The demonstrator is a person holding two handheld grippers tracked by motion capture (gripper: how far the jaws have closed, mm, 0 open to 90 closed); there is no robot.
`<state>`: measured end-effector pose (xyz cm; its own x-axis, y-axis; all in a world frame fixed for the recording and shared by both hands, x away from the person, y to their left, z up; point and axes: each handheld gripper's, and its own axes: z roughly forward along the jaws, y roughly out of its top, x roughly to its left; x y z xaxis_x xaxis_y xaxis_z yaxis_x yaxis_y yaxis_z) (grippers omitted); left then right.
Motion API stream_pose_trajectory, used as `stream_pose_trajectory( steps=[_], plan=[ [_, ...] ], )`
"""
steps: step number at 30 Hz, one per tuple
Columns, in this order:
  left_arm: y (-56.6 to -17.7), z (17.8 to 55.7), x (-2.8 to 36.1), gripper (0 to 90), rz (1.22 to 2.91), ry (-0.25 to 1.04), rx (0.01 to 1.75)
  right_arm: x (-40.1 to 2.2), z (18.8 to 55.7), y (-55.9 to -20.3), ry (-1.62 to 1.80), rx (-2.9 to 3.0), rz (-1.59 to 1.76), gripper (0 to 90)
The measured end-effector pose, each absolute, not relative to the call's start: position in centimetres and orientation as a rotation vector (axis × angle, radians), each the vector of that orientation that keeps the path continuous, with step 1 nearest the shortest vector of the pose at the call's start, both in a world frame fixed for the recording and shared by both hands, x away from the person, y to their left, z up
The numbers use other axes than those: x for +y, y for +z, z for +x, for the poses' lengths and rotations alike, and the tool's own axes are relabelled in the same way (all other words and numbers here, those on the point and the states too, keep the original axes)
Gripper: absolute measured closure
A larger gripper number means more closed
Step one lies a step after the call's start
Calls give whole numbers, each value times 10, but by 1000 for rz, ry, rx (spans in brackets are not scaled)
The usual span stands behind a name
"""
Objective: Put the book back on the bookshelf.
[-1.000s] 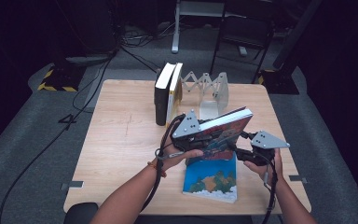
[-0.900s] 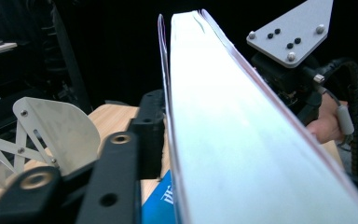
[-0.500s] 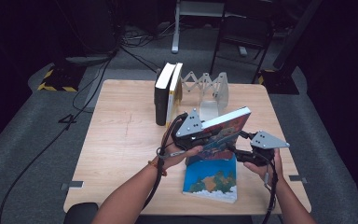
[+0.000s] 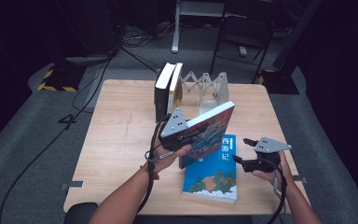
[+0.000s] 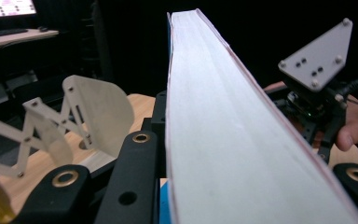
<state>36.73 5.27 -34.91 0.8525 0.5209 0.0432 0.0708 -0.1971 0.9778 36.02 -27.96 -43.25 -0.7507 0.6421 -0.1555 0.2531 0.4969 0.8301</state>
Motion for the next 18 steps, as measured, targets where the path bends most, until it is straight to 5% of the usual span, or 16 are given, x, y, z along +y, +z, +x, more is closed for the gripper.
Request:
stream_pose_trajectory(
  steps=[18],
  plan=[
    [-341, 396, 70, 734, 1695, 643, 704, -291, 366, -455, 1015, 2360, 818, 238]
  ],
)
